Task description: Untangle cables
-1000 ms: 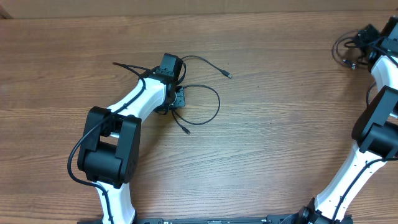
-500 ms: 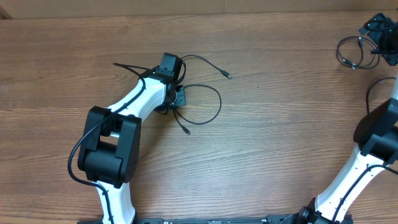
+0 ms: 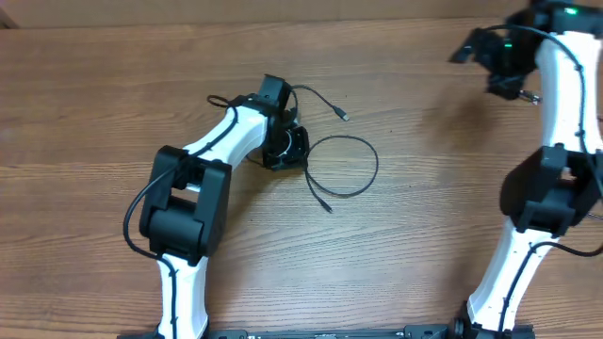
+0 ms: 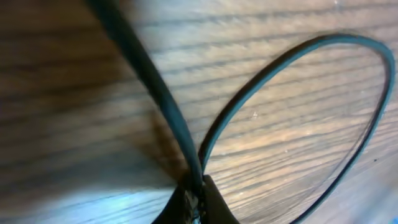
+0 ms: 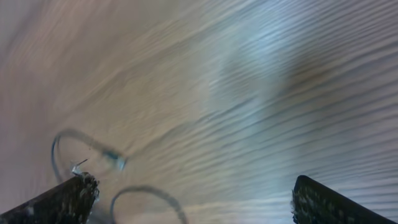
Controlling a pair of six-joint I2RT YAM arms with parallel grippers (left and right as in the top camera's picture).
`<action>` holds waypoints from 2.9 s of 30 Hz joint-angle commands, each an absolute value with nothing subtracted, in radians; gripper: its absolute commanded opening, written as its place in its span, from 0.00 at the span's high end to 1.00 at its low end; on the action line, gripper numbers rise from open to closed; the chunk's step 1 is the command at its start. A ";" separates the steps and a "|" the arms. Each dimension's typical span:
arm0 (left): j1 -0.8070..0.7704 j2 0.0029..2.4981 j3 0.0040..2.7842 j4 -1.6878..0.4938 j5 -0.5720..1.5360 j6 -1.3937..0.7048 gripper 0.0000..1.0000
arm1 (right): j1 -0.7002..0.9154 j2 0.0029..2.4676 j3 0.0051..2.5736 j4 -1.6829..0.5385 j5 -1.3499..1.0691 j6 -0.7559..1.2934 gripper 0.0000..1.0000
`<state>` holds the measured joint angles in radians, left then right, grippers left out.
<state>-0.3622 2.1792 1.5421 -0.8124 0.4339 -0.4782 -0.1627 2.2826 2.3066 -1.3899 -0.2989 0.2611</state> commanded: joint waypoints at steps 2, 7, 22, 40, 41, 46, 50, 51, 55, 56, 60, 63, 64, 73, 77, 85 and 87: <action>-0.374 2.193 1.743 -1.028 0.213 -0.494 0.68 | -0.090 2.273 2.310 -1.438 -0.316 0.229 0.00; -0.333 2.193 2.007 -1.327 -0.035 -0.540 0.45 | -0.002 2.276 2.310 -1.445 -0.316 0.226 0.00; -0.143 2.193 2.213 -1.458 -0.027 -0.584 0.01 | 0.229 2.341 2.159 -1.112 -0.305 -0.327 0.06; -0.134 2.193 2.213 -1.458 -0.029 -0.584 0.01 | 0.276 2.380 1.859 -0.725 -0.229 -0.345 0.33; -0.134 2.193 2.213 -1.458 -0.029 -0.584 0.01 | 0.278 2.384 1.858 -0.720 -0.229 -0.345 0.38; -0.134 2.193 2.213 -1.458 -0.029 -0.584 0.00 | 0.289 2.400 1.858 -0.693 -0.225 -0.345 0.57; -0.134 2.193 2.213 -1.458 -0.029 -0.583 0.01 | 0.294 2.425 1.858 -0.701 -0.221 -0.344 0.62; -0.134 2.193 2.213 -1.458 -0.029 -0.584 0.01 | 0.294 2.434 1.858 -0.703 -0.212 -0.341 0.66; -0.134 2.193 2.213 -1.458 -0.029 -0.584 0.00 | 0.294 2.458 1.858 -0.737 -0.184 -0.340 0.81; -0.134 2.193 2.213 -1.458 -0.029 -0.584 0.00 | 0.294 2.458 1.858 -0.743 -0.179 -0.339 0.84; -0.134 2.193 2.213 -1.458 -0.029 -0.584 0.01 | 0.294 2.449 1.880 -0.774 -0.168 -0.307 0.94; -0.134 2.193 2.213 -1.458 -0.029 -0.583 0.00 | 0.292 2.426 1.927 -0.841 -0.164 -0.308 0.96; -0.134 2.193 2.213 -1.458 -0.029 -0.584 0.00 | 0.291 2.416 1.945 -0.867 -0.155 -0.307 0.96; -0.134 2.193 2.213 -1.458 -0.029 -0.584 0.00 | 0.285 2.316 2.146 -1.217 -0.078 -0.307 0.96; -0.134 2.193 2.213 -1.458 -0.029 -0.584 0.01 | 0.285 2.293 2.158 -1.335 -0.056 -0.257 0.96; -0.134 2.193 2.213 -1.458 -0.029 -0.584 0.00 | 0.268 2.292 2.157 -1.571 0.120 0.110 0.96; -0.134 2.193 2.213 -1.458 -0.029 -0.584 0.00 | 0.263 2.293 2.150 -1.612 0.117 0.169 0.96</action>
<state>-0.1310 2.2040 2.2036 -1.4551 -0.0200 -0.5709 0.2752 2.3234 2.1391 -1.5875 0.0746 0.0078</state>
